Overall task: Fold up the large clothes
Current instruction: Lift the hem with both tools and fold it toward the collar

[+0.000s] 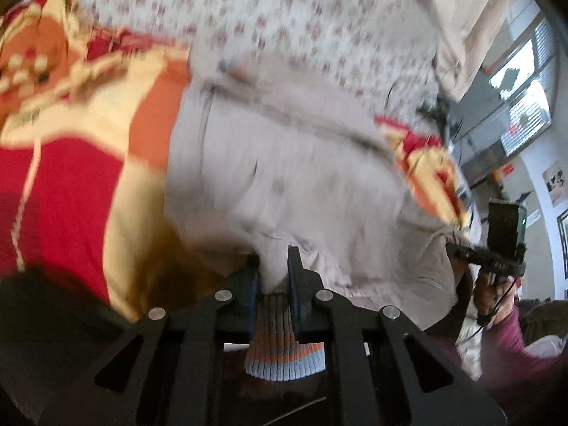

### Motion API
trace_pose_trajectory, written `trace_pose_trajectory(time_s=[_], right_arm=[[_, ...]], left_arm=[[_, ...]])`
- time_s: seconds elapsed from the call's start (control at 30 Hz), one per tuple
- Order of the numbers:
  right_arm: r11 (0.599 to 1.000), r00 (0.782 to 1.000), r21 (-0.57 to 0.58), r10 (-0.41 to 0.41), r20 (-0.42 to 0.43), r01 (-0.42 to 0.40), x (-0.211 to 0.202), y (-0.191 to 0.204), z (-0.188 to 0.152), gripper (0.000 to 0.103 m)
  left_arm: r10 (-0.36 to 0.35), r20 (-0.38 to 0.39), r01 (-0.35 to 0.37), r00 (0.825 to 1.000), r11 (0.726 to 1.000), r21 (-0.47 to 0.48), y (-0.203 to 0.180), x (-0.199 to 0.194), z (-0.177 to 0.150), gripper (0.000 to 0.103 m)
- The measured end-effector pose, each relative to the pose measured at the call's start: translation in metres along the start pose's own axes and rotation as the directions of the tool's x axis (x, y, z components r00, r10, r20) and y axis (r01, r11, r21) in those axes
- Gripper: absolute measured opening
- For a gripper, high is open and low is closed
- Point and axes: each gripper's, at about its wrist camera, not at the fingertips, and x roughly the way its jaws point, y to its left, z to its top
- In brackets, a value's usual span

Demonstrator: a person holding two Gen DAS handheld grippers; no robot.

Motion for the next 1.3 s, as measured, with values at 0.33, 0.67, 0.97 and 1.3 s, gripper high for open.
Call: trace_pose_trajectory(time_s=[0.33, 0.67, 0.97, 1.3], right_arm=[[0.991, 0.96, 0.131, -0.044, 0.278, 0.008, -0.009, -0.042, 0.123, 0.014], [0.935, 0.926, 0.34, -0.215, 0.311, 0.103, 0.054, -0.162, 0.242, 0.032], [0.914, 0.859, 0.164, -0.405, 0.312, 0.372, 0.038, -0.125, 0.234, 0.066], [0.843, 0.833, 0.078, -0.538, 0.127, 0.533, 0.108, -0.12, 0.246, 0.066]], left_arm=[[-0.001, 0.165, 0.011, 0.986, 0.998, -0.064, 0.016, 0.042, 0.143, 0.011], [0.121, 0.179, -0.081, 0.976, 0.974, -0.214, 0.061, 0.129, 0.221, 0.053], [0.214, 0.205, -0.182, 0.955, 0.969, -0.165, 0.074, 0.116, 0.208, 0.086], [0.35, -0.012, -0.35, 0.937, 0.933, -0.082, 0.076, 0.184, 0.194, 0.086]])
